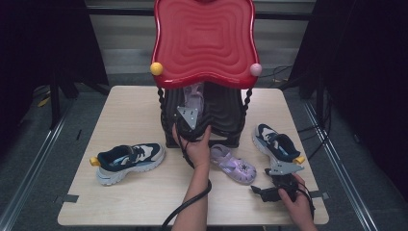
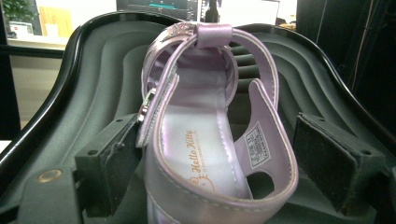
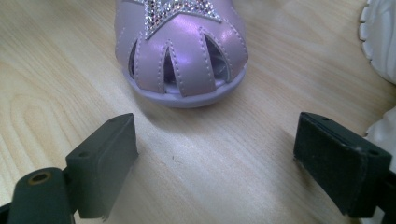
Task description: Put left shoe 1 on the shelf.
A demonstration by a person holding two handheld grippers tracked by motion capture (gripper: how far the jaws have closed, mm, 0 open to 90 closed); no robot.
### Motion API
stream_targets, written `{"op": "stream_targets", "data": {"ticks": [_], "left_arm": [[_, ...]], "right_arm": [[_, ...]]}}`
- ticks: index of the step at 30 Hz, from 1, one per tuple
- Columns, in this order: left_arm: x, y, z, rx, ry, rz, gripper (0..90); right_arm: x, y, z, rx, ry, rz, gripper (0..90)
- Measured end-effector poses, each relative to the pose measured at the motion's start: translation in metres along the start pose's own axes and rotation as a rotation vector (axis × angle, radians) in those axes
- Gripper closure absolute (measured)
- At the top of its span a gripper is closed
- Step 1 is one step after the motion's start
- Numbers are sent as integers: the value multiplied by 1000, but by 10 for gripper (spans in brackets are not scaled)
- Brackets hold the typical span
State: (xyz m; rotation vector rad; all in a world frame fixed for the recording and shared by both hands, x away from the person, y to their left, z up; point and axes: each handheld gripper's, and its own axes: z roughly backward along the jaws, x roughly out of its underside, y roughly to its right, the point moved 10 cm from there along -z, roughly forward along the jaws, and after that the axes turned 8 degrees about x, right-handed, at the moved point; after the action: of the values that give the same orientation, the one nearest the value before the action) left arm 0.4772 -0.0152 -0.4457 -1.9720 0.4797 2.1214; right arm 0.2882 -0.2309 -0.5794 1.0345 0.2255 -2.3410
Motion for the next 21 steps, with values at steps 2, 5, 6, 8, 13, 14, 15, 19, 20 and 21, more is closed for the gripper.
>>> {"op": "stream_targets", "data": {"ticks": [2, 5, 6, 8, 13, 14, 15, 19, 20, 21], "left_arm": [[-1, -1, 2, 10, -4, -10, 161], [-2, -1, 6, 22, -5, -14, 156], [-2, -1, 6, 27, -8, -13, 153], [-2, -1, 9, 32, -12, -19, 152], [-3, -2, 15, 57, -36, -12, 151], [-4, -1, 18, 67, -44, -23, 151], [-4, -1, 18, 73, -47, -26, 151], [-7, 1, 25, 99, -43, -31, 151], [-7, 1, 26, 101, -40, -31, 151], [-9, 1, 28, 109, -33, -29, 152]], "right_arm": [[0, 0, 0, 0, -1, -1, 126], [0, 0, 0, 0, 0, 0, 126], [0, 0, 0, 0, -1, -1, 126], [0, 0, 0, 0, 0, 0, 126], [0, 0, 0, 0, -1, -1, 126], [0, 0, 0, 0, -1, -1, 126], [0, 0, 0, 0, -1, 0, 126], [0, 0, 0, 1, -1, 0, 126], [0, 0, 0, 1, -1, 0, 126], [0, 0, 0, 1, -1, -1, 126]]}}
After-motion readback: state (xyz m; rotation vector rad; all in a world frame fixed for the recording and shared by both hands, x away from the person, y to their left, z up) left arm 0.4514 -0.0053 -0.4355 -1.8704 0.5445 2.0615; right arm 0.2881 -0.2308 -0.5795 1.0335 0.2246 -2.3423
